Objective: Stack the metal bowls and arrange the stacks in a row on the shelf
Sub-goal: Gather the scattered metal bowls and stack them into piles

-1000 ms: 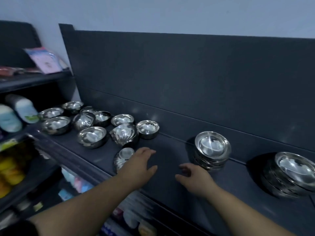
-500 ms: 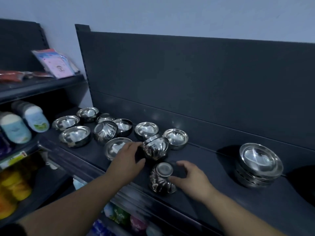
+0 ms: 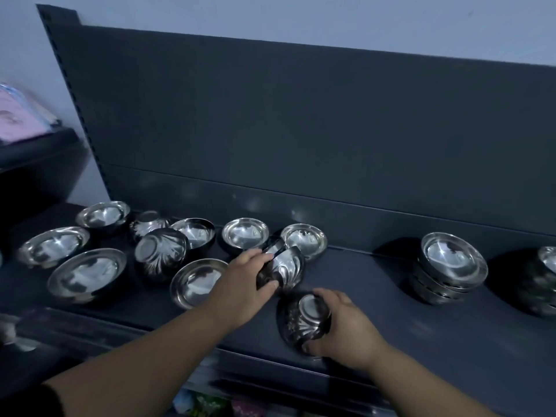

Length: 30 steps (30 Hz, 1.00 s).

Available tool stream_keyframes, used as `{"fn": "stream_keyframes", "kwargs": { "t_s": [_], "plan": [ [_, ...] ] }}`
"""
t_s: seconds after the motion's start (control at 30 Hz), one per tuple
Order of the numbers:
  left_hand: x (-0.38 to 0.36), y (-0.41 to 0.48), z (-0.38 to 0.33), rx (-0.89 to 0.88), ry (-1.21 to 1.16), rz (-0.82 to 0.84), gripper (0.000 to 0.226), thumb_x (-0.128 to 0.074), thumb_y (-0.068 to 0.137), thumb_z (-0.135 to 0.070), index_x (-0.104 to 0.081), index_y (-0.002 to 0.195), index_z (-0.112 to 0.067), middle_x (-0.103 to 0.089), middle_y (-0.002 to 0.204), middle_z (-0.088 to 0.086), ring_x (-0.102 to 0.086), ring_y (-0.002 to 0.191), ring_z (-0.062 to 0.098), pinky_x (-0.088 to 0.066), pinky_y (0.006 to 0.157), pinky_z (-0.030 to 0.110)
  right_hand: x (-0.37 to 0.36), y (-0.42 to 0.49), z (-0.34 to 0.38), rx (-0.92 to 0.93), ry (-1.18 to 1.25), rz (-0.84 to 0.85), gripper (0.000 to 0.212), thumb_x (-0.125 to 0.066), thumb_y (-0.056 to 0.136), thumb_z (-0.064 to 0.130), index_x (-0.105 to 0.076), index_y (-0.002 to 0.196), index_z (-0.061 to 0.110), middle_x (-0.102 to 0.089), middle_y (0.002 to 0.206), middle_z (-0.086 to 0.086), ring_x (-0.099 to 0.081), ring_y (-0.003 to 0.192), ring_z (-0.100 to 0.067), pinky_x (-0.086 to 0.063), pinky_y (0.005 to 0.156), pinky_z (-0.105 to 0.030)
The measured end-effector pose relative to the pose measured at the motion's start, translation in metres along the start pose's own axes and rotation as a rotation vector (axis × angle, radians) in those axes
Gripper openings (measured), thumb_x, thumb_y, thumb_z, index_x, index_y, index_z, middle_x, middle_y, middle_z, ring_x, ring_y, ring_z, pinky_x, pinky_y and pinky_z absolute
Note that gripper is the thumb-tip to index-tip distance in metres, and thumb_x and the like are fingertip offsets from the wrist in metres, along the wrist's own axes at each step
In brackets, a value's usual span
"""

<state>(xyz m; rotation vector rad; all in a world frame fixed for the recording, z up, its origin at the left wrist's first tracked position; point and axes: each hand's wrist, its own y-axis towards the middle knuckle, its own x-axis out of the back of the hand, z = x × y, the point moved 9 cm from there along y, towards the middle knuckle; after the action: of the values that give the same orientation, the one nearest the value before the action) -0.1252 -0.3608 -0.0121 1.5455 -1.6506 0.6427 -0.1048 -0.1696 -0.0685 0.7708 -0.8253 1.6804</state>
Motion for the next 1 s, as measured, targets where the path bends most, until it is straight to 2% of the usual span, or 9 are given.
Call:
{"fn": "stream_keyframes", "kwargs": {
  "t_s": [0.23,0.33,0.43,0.53,0.63,0.73,0.83,0.93,1.0],
  "plan": [
    [-0.011,0.004,-0.008,-0.036,-0.021,0.005,0.064,-0.059,0.092,-0.037,-0.030,0.149,-0.031,-0.016,0.159,-0.009,-0.016,0.146,0.011,-0.020,0.115,0.026,0.026,-0.004,-0.030,-0.167,0.140,-0.065,0.097,-0.083,0.047,0.046,-0.044,0.135,0.037,-0.054,0.124,0.008,-0.056,0.112,-0.011,-0.043,0.100,-0.021],
    [-0.008,0.005,-0.013,-0.046,-0.018,-0.051,0.061,-0.059,0.092,-0.035,-0.035,0.148,-0.028,-0.020,0.158,-0.008,-0.016,0.145,0.010,-0.017,0.116,0.025,0.037,-0.001,-0.044,-0.268,0.591,-0.133,0.085,-0.089,0.047,0.038,-0.056,0.124,0.024,-0.070,0.109,0.008,-0.069,0.098,-0.013,-0.055,0.093,-0.033],
    [0.000,0.007,-0.024,-0.075,-0.069,-0.138,0.057,-0.060,0.091,-0.034,-0.041,0.144,-0.026,-0.026,0.155,-0.008,-0.019,0.144,0.007,-0.015,0.115,0.021,0.052,0.000,-0.028,-0.293,1.030,-0.086,0.035,-0.079,0.076,0.030,-0.065,0.106,0.017,-0.072,0.083,0.004,-0.067,0.072,-0.014,-0.053,0.065,-0.027],
    [0.009,0.010,-0.035,-0.083,-0.181,-0.193,0.059,-0.060,0.090,-0.037,-0.040,0.145,-0.027,-0.032,0.153,-0.010,-0.026,0.141,0.003,-0.024,0.117,0.027,0.057,0.001,-0.012,-0.310,1.197,0.111,0.045,-0.063,0.076,0.055,-0.071,0.103,0.020,-0.072,0.089,-0.004,-0.065,0.078,-0.022,-0.050,0.080,-0.037],
    [0.016,0.013,-0.041,-0.018,-0.333,-0.193,0.061,-0.061,0.090,-0.034,-0.037,0.146,-0.026,-0.038,0.150,-0.011,-0.036,0.137,0.002,-0.035,0.114,0.032,0.050,0.003,0.003,-0.304,1.189,0.316,0.061,-0.052,0.078,0.066,-0.068,0.111,0.017,-0.073,0.096,-0.011,-0.069,0.076,-0.023,-0.047,0.096,-0.044],
    [0.017,0.013,-0.037,0.080,-0.439,-0.115,0.049,-0.058,0.092,-0.032,-0.047,0.140,-0.031,-0.057,0.134,-0.016,-0.053,0.120,-0.002,-0.041,0.107,0.027,0.041,0.006,0.025,-0.250,1.149,0.465,0.072,-0.050,0.074,0.073,-0.066,0.113,0.015,-0.071,0.098,-0.014,-0.070,0.078,-0.022,-0.046,0.092,-0.040],
    [0.026,0.006,-0.024,0.166,-0.514,-0.152,0.025,-0.055,0.094,-0.027,-0.066,0.117,-0.031,-0.073,0.104,-0.015,-0.066,0.100,0.002,-0.051,0.097,0.037,0.032,0.011,0.038,-0.236,1.065,0.514,0.079,-0.044,0.077,0.078,-0.065,0.120,0.015,-0.072,0.102,-0.013,-0.071,0.080,-0.020,-0.049,0.089,-0.038],
    [0.033,-0.003,0.007,0.318,-0.577,-0.230,0.020,-0.058,0.093,-0.022,-0.071,0.095,-0.036,-0.075,0.091,-0.014,-0.070,0.090,0.008,-0.056,0.087,0.041,0.037,0.025,0.037,-0.251,0.979,0.299,0.058,-0.044,0.087,0.070,-0.071,0.107,0.023,-0.076,0.088,0.002,-0.071,0.076,-0.014,-0.052,0.082,-0.036],
    [0.033,-0.008,0.026,0.393,-0.598,-0.244,0.019,-0.059,0.089,-0.027,-0.070,0.104,-0.031,-0.075,0.095,-0.010,-0.071,0.089,0.015,-0.058,0.084,0.046,0.044,0.037,0.035,-0.216,0.886,0.117,0.042,-0.051,0.090,0.061,-0.071,0.105,0.027,-0.076,0.095,0.009,-0.069,0.089,-0.012,-0.052,0.085,-0.036]
  ]
}}
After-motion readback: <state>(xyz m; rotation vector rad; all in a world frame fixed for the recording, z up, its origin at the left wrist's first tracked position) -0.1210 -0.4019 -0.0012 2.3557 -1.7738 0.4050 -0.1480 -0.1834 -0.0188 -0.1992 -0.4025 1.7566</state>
